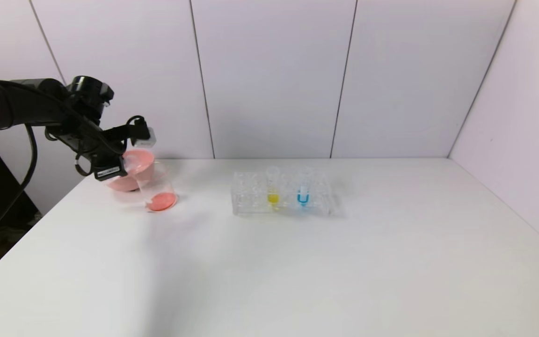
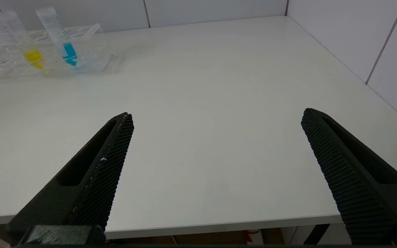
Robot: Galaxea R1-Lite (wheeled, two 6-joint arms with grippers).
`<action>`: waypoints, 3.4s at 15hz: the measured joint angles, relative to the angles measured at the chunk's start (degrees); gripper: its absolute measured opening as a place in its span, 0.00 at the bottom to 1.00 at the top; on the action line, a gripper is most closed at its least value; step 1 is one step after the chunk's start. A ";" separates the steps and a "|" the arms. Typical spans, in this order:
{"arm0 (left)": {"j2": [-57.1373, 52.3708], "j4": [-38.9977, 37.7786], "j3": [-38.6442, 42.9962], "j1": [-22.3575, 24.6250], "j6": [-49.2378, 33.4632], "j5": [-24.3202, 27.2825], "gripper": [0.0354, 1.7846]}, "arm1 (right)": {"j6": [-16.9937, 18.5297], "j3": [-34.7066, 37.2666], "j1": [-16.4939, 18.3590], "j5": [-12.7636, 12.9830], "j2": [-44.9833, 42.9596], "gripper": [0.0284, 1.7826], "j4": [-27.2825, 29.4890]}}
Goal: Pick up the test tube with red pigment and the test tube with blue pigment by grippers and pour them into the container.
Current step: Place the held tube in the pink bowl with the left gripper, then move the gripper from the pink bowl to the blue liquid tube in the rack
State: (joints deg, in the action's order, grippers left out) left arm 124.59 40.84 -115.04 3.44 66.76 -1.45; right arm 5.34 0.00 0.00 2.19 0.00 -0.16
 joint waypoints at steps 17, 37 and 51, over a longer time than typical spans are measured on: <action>-6.64 -29.82 12.48 9.53 -53.57 18.87 0.23 | -0.02 0.00 0.00 0.00 0.00 1.00 0.00; -1.74 -80.06 38.30 5.05 -67.41 -0.72 0.32 | 0.00 0.00 0.00 0.00 0.00 1.00 0.00; -8.83 -79.04 43.24 2.62 -68.90 4.19 0.99 | -0.02 0.00 0.00 0.00 0.00 1.00 -0.02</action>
State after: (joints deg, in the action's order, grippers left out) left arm 115.76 -38.21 -71.80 6.06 -2.15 2.74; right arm 5.32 0.00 0.00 2.19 0.00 -0.18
